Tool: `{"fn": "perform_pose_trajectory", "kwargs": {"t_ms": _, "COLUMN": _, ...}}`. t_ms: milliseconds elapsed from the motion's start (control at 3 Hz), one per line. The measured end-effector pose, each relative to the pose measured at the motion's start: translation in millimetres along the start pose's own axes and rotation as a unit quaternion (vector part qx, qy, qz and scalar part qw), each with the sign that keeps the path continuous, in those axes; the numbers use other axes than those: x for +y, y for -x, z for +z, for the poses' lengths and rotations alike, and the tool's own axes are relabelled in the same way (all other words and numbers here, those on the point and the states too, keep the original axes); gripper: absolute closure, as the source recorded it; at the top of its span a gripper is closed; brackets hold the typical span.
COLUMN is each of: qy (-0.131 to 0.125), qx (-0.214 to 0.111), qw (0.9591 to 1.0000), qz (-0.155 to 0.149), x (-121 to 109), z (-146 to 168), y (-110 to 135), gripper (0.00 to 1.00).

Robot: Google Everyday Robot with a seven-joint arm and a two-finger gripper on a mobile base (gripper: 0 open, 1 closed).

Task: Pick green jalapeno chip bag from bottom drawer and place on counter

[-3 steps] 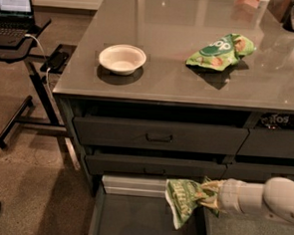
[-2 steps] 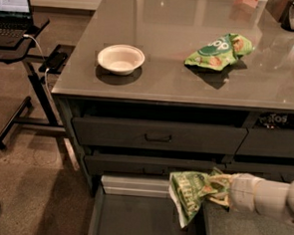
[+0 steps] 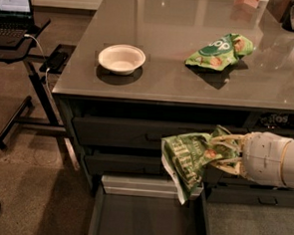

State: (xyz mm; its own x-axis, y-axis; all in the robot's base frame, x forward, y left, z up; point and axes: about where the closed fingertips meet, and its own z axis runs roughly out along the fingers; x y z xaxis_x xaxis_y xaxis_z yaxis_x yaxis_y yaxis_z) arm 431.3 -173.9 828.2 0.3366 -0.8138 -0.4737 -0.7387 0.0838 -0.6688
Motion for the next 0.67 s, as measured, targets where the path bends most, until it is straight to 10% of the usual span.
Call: {"fn": "perform_pose_trajectory", "kwargs": {"t_ms": 667, "qy": -0.001, "qx": 0.006, "qw": 0.9999, "qz": -0.008, "x": -18.5, "z": 6.8, "y": -0.4, "gripper": 1.0}}
